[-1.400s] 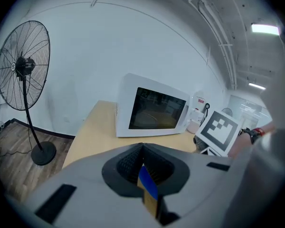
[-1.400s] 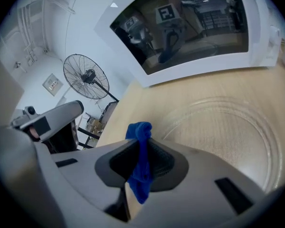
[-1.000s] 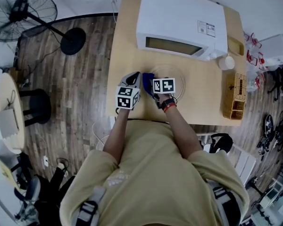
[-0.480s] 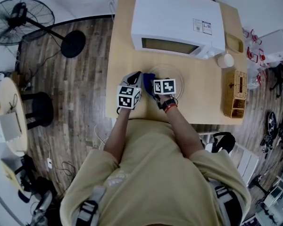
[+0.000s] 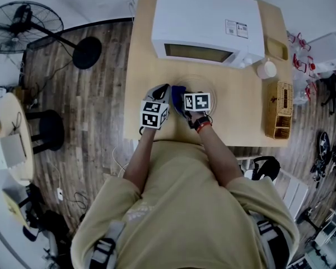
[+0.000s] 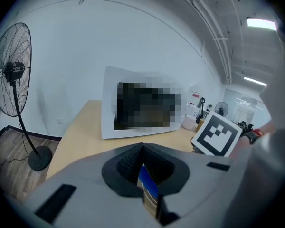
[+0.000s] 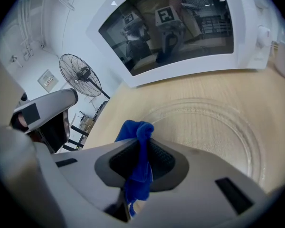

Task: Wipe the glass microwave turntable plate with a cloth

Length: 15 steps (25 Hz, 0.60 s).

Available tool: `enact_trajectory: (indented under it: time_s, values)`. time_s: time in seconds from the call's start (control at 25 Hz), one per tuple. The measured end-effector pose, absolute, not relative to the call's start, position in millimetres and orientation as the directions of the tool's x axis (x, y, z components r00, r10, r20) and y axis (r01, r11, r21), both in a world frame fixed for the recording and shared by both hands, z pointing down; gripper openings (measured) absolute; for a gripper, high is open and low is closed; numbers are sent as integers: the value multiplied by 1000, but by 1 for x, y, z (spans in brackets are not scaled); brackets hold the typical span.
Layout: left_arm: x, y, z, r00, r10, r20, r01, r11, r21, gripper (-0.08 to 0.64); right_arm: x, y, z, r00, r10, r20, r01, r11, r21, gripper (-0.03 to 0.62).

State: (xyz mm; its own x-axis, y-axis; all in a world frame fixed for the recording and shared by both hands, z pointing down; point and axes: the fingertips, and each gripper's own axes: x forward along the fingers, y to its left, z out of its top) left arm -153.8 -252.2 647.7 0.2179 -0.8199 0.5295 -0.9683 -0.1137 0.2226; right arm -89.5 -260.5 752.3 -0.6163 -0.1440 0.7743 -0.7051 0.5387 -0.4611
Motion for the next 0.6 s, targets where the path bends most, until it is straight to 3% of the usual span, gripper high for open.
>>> enact_trajectory:
  time_s: [0.6]
  values:
    - [-120, -262, 643, 258, -816, 518, -962, -166, 217, 18, -49, -272, 753, -601, -193, 776, -737, 511, -443, 74]
